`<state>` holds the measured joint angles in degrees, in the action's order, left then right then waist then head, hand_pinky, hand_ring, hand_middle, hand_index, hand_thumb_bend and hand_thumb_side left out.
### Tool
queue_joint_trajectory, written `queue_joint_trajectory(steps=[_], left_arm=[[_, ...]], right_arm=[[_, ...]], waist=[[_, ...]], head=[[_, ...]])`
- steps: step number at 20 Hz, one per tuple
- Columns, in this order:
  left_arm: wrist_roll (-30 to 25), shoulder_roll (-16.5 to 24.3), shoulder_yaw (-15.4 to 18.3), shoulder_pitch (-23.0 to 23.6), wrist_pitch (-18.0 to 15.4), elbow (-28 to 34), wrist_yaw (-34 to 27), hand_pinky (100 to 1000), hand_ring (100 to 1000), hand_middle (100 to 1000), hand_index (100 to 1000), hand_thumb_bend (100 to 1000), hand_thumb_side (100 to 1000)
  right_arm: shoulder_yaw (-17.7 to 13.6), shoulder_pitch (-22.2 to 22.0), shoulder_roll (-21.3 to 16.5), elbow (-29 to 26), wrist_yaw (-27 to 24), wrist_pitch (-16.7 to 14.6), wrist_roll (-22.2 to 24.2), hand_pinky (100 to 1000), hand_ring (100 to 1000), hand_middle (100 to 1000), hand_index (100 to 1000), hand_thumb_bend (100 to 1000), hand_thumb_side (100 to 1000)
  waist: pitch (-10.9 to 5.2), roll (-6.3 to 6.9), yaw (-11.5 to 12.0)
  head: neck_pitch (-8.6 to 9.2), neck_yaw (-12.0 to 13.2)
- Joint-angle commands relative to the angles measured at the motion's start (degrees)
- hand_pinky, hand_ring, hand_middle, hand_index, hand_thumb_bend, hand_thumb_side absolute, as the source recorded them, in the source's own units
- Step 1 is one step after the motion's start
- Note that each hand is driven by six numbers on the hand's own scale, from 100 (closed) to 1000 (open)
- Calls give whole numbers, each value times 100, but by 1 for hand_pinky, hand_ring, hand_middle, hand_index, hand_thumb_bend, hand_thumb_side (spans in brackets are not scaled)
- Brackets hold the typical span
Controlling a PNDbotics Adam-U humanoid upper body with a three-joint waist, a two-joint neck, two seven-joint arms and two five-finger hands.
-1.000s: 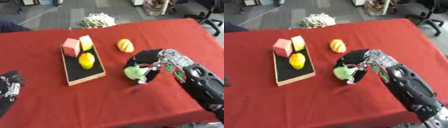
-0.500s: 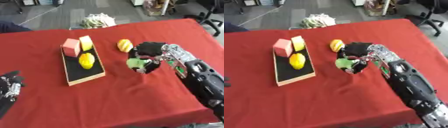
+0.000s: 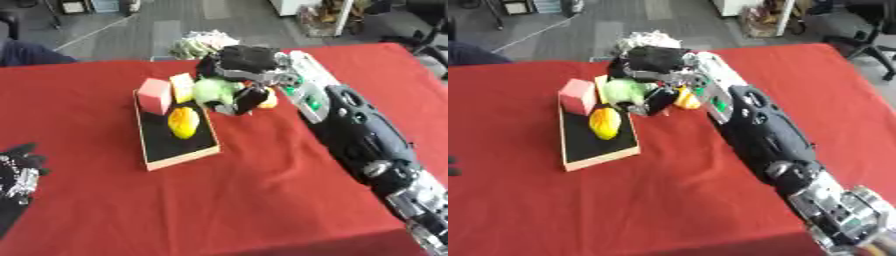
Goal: Pick up objects on the table and place them in the box.
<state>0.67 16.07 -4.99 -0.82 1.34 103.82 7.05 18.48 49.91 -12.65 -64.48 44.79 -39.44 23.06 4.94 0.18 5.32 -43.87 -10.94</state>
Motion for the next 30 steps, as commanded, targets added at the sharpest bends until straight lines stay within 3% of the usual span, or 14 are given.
queue_joint_trajectory(steps=[1, 6, 14, 18, 30], left_arm=[[-18, 30, 15, -66, -15, 81, -16, 796, 605, 612, 818, 100, 617], [-29, 16, 3, -68, -8, 78, -24, 796, 605, 612, 818, 100, 618], [-74, -11, -47, -92, -8, 74, -44, 795, 604, 610, 819, 100, 621], [-79, -15, -54, -91, -6, 70, -33, 795, 603, 610, 819, 100, 619], [-84, -21, -72, -96, 2, 67, 20, 795, 602, 609, 819, 100, 618]], right_arm=[[-97, 196, 422, 375, 261, -117, -61, 278, 441, 476, 695, 100, 181], [-167, 216, 840, 764, 772, -298, -309, 282, 443, 477, 698, 100, 181], [-212, 137, 1321, 1009, 1488, -347, -547, 484, 545, 573, 775, 100, 228], [-206, 112, 1349, 995, 1902, -365, -731, 629, 665, 683, 840, 104, 311], [-233, 140, 1196, 970, 3122, 9, -855, 840, 849, 830, 920, 332, 560]], waist=[[-153, 118, 61], [-146, 139, 139], [-142, 170, 237], [-139, 169, 280], [-141, 160, 329]], head=[[-24, -76], [-24, -117], [-24, -219], [-24, -235], [-24, -279]])
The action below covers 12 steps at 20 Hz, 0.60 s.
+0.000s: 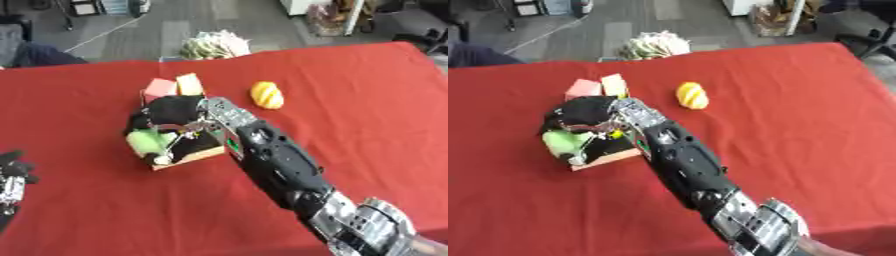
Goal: Pick up objects on the table and place them in the box.
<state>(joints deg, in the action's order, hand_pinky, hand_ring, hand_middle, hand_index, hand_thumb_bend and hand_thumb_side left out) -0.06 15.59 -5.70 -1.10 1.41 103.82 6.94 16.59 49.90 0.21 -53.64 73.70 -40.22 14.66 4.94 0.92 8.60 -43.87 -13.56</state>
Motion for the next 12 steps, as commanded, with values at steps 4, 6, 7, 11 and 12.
queue_joint_trajectory(steps=[4, 6, 7, 11, 12], left_arm=[[-6, 25, 6, -68, -7, 67, 36, 795, 602, 608, 819, 100, 616], [0, 23, 11, -68, -7, 67, 36, 795, 601, 608, 819, 100, 617], [2, 21, 14, -67, -8, 66, 36, 794, 601, 608, 819, 100, 617], [17, 17, 29, -64, -11, 63, 39, 794, 601, 607, 818, 100, 618], [21, 19, 34, -62, -12, 64, 41, 794, 601, 607, 819, 100, 619]], right_arm=[[-69, 156, -135, -99, 640, 203, 36, 916, 916, 894, 952, 378, 610], [-106, 164, -156, -97, 847, 241, 47, 938, 936, 914, 961, 375, 600], [-137, 164, -165, -109, 949, 242, 15, 943, 940, 918, 963, 375, 594], [-364, 154, -240, -224, 1278, 144, -276, 942, 952, 930, 977, 235, 433], [-444, 157, -281, -189, 1257, 84, -333, 931, 950, 929, 983, 132, 355]], waist=[[-152, 82, -14], [-156, 79, -23], [-157, 76, -28], [-152, 59, -65], [-150, 54, -79]], head=[[-24, -25], [-24, -24], [-24, -25], [-24, 14], [-24, 29]])
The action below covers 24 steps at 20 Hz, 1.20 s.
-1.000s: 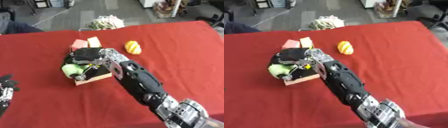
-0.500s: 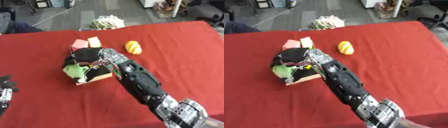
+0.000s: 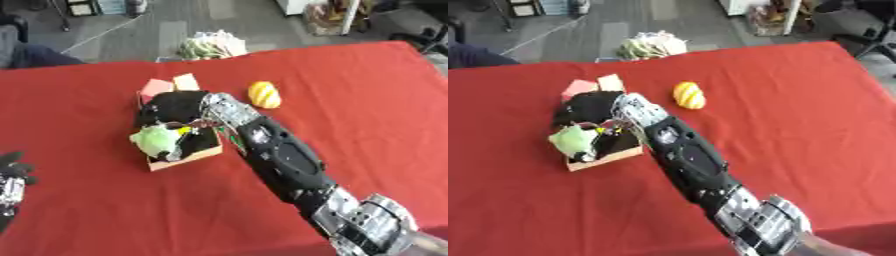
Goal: Pick up objects on the table and place them in the box.
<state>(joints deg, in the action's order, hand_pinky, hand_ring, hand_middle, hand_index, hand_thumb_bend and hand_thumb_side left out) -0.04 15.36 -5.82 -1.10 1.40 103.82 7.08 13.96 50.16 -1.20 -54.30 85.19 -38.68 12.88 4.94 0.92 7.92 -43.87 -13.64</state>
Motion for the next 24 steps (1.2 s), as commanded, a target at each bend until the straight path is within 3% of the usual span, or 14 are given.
queue_joint_trajectory(steps=[1, 6, 9, 13, 19, 24], left_arm=[[23, 44, 53, -58, -12, 65, 30, 794, 601, 607, 818, 100, 619], [48, 75, 81, -23, -9, 57, 52, 794, 600, 606, 818, 100, 623], [49, 78, 83, -19, -14, 49, 60, 794, 599, 605, 819, 100, 624], [58, 76, 100, -13, -21, 44, 69, 794, 599, 604, 818, 100, 624], [84, 69, 124, 15, -16, 32, 78, 794, 598, 602, 818, 100, 626], [77, 55, 113, 19, -16, 20, 72, 794, 597, 601, 818, 100, 629]], right_arm=[[-258, 150, -197, -60, 47, -150, -184, 929, 951, 932, 984, 105, 336], [-499, 290, -637, 72, -386, -501, -18, 915, 947, 931, 988, 100, 288], [-599, 240, -813, 135, -672, -480, 214, 906, 941, 929, 988, 100, 269], [-847, 78, -972, 157, -1063, -243, 388, 877, 919, 916, 986, 100, 217], [-1542, 66, -1432, 579, -1595, 309, 348, 867, 919, 929, 995, 100, 204], [-2190, 166, -1651, 1198, -1359, 777, 50, 851, 913, 923, 995, 100, 199]], waist=[[-150, 47, -25], [-163, -8, -124], [-169, -36, -195], [-166, -42, -252], [-176, -45, -287], [-176, -36, -289]], head=[[-24, 53], [-24, 119], [-24, 140], [-24, 161], [-24, 186], [-24, 177]])
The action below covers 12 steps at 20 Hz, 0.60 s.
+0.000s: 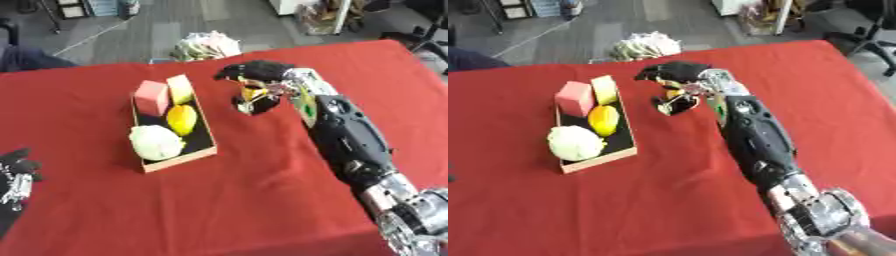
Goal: Pick up objects on the table and place them in the box.
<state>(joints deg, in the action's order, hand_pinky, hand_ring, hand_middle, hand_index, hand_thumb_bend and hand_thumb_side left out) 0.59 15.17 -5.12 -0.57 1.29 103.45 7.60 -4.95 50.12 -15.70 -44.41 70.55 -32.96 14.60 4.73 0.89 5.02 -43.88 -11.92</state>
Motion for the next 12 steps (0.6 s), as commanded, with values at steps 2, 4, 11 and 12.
queue_joint_trajectory(steps=[2, 4, 11, 12], left_arm=[[5, 70, 38, -36, -7, 56, 18, 794, 597, 601, 818, 100, 630], [-2, 67, 32, -38, -7, 55, 16, 795, 596, 601, 818, 100, 630], [-38, 28, 2, -83, -16, 66, -2, 795, 595, 599, 819, 100, 630], [-40, 28, 0, -92, -16, 68, -3, 795, 595, 599, 819, 100, 630]], right_arm=[[-452, 218, -172, 500, 276, 390, -132, 850, 914, 924, 995, 100, 206], [-466, 271, -105, 738, 420, 582, -144, 852, 916, 926, 996, 100, 213], [-436, 310, 146, 1103, 778, 1237, -253, 858, 920, 932, 995, 100, 283], [-444, 316, 160, 1109, 847, 1324, -295, 856, 918, 932, 994, 100, 275]], waist=[[-154, -28, 11], [-151, -22, 26], [-109, 10, 183], [-100, 10, 212]], head=[[-24, -11], [-24, -29], [-5, -101], [2, -119]])
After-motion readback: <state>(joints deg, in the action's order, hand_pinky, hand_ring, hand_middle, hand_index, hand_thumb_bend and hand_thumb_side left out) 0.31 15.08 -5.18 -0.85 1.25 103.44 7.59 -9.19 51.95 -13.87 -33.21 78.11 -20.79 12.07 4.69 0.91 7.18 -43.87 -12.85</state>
